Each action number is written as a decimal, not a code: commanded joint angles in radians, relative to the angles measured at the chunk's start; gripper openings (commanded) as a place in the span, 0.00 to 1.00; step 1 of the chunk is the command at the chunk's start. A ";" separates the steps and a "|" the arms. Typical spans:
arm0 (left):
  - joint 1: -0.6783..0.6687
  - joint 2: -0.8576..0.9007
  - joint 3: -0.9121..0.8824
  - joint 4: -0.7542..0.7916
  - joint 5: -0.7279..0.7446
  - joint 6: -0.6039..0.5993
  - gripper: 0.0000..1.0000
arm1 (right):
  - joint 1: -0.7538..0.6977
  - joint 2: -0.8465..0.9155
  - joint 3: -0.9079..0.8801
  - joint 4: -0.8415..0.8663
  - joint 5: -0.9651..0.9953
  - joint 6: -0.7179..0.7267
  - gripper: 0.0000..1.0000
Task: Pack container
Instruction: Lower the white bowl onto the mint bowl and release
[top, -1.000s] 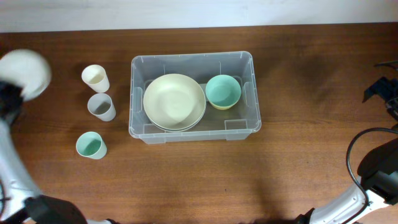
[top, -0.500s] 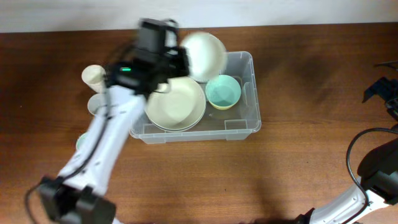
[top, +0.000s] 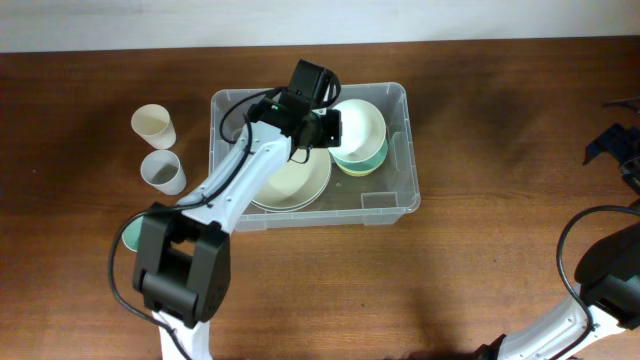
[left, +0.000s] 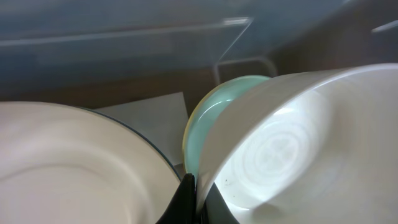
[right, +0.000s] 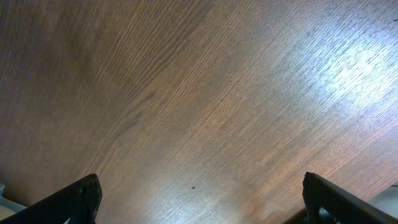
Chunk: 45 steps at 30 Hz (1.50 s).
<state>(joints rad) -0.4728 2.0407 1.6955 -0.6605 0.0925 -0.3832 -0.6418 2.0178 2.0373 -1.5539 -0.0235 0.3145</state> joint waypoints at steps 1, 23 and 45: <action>0.004 0.020 0.007 0.007 -0.003 0.023 0.01 | 0.000 -0.024 -0.002 0.002 0.009 0.008 0.99; 0.002 0.025 0.007 0.006 0.039 0.023 0.02 | 0.000 -0.024 -0.002 0.002 0.009 0.008 0.99; 0.002 0.068 0.010 0.003 0.042 0.023 0.32 | 0.000 -0.024 -0.002 0.002 0.009 0.008 0.99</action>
<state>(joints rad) -0.4728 2.1006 1.6951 -0.6609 0.1234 -0.3733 -0.6418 2.0178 2.0373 -1.5539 -0.0235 0.3149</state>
